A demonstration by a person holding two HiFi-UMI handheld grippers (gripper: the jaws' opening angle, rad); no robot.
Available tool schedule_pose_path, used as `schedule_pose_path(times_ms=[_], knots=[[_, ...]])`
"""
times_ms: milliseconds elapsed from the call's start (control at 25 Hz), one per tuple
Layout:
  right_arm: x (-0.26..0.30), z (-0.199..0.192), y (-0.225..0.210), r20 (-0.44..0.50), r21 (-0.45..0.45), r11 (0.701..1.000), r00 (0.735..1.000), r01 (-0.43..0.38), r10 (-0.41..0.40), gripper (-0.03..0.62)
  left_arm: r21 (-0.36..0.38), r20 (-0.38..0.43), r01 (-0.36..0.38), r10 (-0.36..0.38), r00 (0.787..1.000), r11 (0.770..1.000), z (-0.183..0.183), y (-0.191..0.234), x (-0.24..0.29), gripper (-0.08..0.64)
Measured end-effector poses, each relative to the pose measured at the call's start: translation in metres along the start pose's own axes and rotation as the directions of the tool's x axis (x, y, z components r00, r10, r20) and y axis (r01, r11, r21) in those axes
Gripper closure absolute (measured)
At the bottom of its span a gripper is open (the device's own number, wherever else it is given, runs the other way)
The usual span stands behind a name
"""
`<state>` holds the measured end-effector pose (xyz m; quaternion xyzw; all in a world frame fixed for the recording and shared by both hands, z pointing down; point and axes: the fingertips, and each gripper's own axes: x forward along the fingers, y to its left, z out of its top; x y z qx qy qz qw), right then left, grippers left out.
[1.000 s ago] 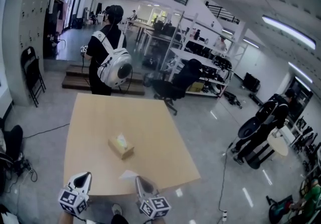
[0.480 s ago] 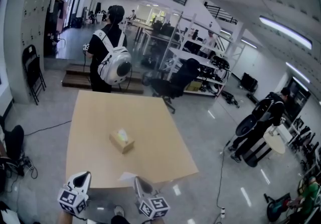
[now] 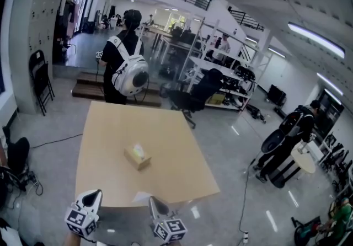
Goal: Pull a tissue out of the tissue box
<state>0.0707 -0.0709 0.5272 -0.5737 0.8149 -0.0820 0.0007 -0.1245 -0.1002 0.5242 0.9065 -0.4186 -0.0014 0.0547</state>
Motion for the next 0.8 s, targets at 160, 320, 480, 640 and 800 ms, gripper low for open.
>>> schedule_pose_path(times_ms=[160,320,480,640,800], knots=[[-0.0019,0.0011,0.0036,0.009,0.010,1.000,1.000,-0.009,0.009,0.591,-0.003,-0.008,-0.010,0.009,1.000,1.000,0.0034,-0.0022,-0.0052,0.552],[-0.0036,0.0032,0.0044,0.012,0.011,1.000,1.000,-0.012,0.012,0.591,0.005,0.006,-0.013,0.012,1.000,1.000,0.0024,-0.0009,-0.0074,0.552],[-0.0041,0.0026,0.0049,0.014,0.009,1.000,1.000,-0.011,0.010,0.591,0.000,-0.005,-0.014,0.014,1.000,1.000,0.0011,-0.0022,-0.0090,0.552],[-0.0046,0.0009,0.0049,0.016,0.012,1.000,1.000,-0.010,0.009,0.591,0.004,0.000,-0.011,0.011,1.000,1.000,0.0000,-0.0019,-0.0094,0.552],[-0.0083,0.0029,0.0039,0.017,0.017,1.000,1.000,-0.013,0.013,0.591,0.004,0.005,-0.006,0.006,1.000,1.000,-0.0002,-0.0057,-0.0092,0.552]])
